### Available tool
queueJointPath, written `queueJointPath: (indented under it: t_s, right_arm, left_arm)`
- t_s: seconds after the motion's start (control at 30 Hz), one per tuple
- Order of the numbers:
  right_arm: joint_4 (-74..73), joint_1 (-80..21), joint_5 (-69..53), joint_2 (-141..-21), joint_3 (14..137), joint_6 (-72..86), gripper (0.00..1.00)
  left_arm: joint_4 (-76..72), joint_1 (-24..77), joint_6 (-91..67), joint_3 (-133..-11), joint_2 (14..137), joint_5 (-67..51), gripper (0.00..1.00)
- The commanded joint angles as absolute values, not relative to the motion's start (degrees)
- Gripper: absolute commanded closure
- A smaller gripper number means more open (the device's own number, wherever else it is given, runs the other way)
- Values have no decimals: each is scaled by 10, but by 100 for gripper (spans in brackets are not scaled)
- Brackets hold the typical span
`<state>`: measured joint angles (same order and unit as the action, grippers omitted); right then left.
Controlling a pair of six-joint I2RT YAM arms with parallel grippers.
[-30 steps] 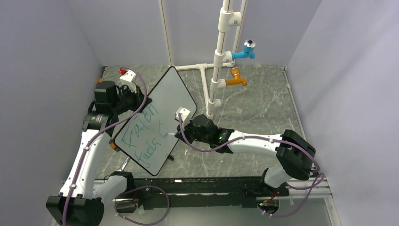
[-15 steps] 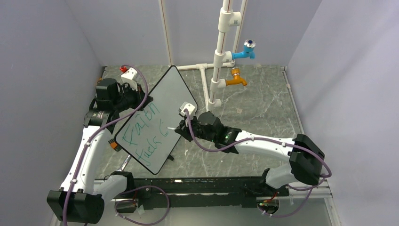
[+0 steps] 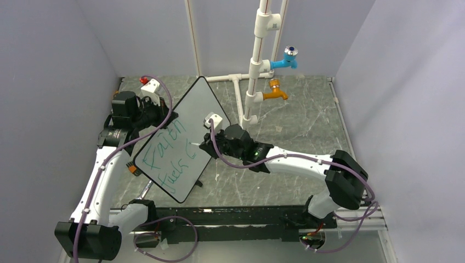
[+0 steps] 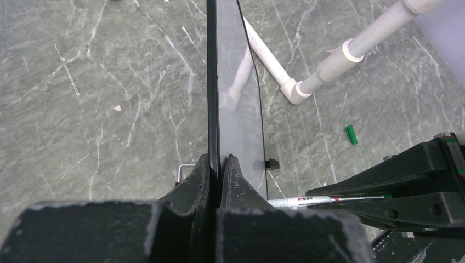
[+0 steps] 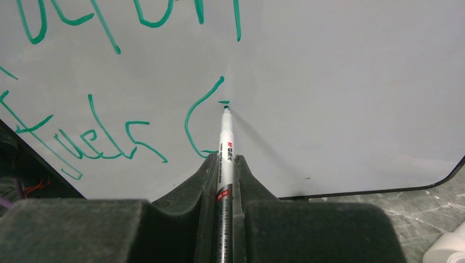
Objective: Write a sentence on the whiteboard
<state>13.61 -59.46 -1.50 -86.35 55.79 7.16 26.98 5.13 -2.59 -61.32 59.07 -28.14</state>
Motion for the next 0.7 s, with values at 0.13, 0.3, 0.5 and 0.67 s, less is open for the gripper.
queueJointPath:
  t_s: [0.13, 0.3, 0.5, 0.67]
  right_arm:
    - [161, -592, -23, -880, 577, 83, 100]
    - [166, -591, -23, -874, 550, 91, 100]
    - [176, -592, -22, -869, 519, 104, 100]
    - [175, -592, -7, -868, 517, 103, 100]
  left_arm:
    - [333, 55, 50, -596, 597, -231, 100]
    - [333, 55, 50, -595, 598, -232, 100]
    - [334, 55, 49, -596, 597, -232, 100]
    - [333, 55, 49, -595, 597, -232, 100]
